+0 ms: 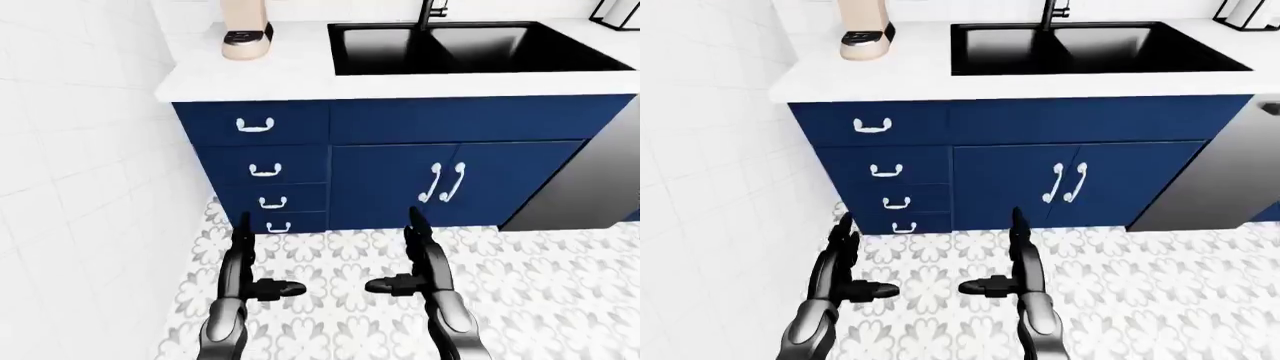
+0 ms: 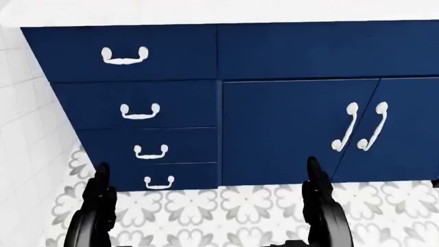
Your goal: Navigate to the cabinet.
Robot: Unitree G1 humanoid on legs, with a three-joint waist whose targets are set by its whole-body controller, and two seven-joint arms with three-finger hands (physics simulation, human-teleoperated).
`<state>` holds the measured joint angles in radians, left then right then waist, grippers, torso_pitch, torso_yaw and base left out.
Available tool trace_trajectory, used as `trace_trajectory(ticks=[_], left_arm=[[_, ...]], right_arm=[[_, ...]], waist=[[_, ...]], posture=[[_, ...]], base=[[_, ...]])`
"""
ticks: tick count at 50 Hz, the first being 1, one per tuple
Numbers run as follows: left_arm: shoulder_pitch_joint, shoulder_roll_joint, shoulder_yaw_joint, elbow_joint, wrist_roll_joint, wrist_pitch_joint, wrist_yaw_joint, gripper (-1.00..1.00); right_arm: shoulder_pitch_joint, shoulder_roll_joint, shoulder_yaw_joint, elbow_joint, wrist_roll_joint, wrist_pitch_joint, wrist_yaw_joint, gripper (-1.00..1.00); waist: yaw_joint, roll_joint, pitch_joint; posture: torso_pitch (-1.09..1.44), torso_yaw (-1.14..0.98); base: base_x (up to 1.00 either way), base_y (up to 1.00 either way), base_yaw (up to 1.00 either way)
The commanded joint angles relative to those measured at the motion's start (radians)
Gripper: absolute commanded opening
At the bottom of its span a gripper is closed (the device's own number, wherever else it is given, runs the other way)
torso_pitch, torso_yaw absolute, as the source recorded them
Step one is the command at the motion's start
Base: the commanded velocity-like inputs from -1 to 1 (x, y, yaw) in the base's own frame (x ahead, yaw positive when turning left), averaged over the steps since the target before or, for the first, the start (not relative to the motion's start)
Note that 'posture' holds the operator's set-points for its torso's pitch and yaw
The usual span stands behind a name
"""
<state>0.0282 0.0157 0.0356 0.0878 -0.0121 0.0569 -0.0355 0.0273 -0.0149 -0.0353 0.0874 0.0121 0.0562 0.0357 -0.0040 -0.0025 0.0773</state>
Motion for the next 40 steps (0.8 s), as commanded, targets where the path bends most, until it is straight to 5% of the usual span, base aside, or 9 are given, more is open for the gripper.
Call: trace_trajectory(ticks=[1,3,5,7,8,19,25,35,40], left_arm=[[-0.033,0.002,0.002,-0.074,-0.007,-0.063,-0.002,1.0],[-0.037,0.004,0.002,-0.064,-0.006,-0.068,-0.003,1.0],[-0.033,0.003,0.001,-0.069,-0.006,-0.066,-0.003,1.0],[-0.038,0.004,0.003,-0.054,-0.006,-0.077,-0.004,1.0],[-0.035,0.004,0.002,-0.063,-0.006,-0.071,-0.004,1.0],[-0.037,0.005,0.008,-0.085,-0.02,-0.039,-0.007,1.0],[-0.077,0.017,0.035,-0.102,-0.007,-0.04,0.034,1.0],[-0.151,0.088,0.143,-0.709,-0.115,0.355,0.091,1.0],[-0.263,0.138,0.295,-0.944,-0.308,0.666,0.151,1.0]], right_arm=[[-0.027,-0.004,-0.007,-0.096,0.017,-0.048,0.006,1.0],[-0.029,-0.005,-0.008,-0.093,0.017,-0.05,0.005,1.0],[-0.02,-0.004,-0.005,-0.112,0.018,-0.039,0.006,1.0],[-0.018,-0.002,-0.003,-0.117,0.016,-0.038,0.005,1.0],[-0.02,-0.003,-0.004,-0.112,0.016,-0.041,0.006,1.0],[-0.015,-0.002,-0.004,-0.123,0.015,-0.041,0.004,1.0],[-0.025,0.0,-0.047,-0.234,0.123,0.049,0.01,1.0],[-0.087,-0.055,-0.106,-0.838,0.138,0.527,-0.031,1.0],[-0.184,-0.068,-0.151,-1.055,0.18,0.761,-0.06,1.0]], waist=[[-0.002,-0.008,-0.001],[0.007,-0.001,-0.061],[0.006,-0.007,-0.018],[0.007,-0.008,-0.069],[0.008,-0.008,-0.074],[0.008,-0.004,-0.086],[0.008,-0.005,-0.093],[0.007,-0.005,-0.086],[0.007,-0.001,-0.085]], posture=[[0.0,0.0],[0.0,0.0],[0.0,0.0],[0.0,0.0],[0.0,0.0],[0.0,0.0],[0.0,0.0],[0.0,0.0],[0.0,0.0]], base=[[0.0,0.0,0.0],[0.0,0.0,0.0],[0.0,0.0,0.0],[0.0,0.0,0.0],[0.0,0.0,0.0],[0.0,0.0,0.0],[0.0,0.0,0.0],[0.0,0.0,0.0],[0.0,0.0,0.0]])
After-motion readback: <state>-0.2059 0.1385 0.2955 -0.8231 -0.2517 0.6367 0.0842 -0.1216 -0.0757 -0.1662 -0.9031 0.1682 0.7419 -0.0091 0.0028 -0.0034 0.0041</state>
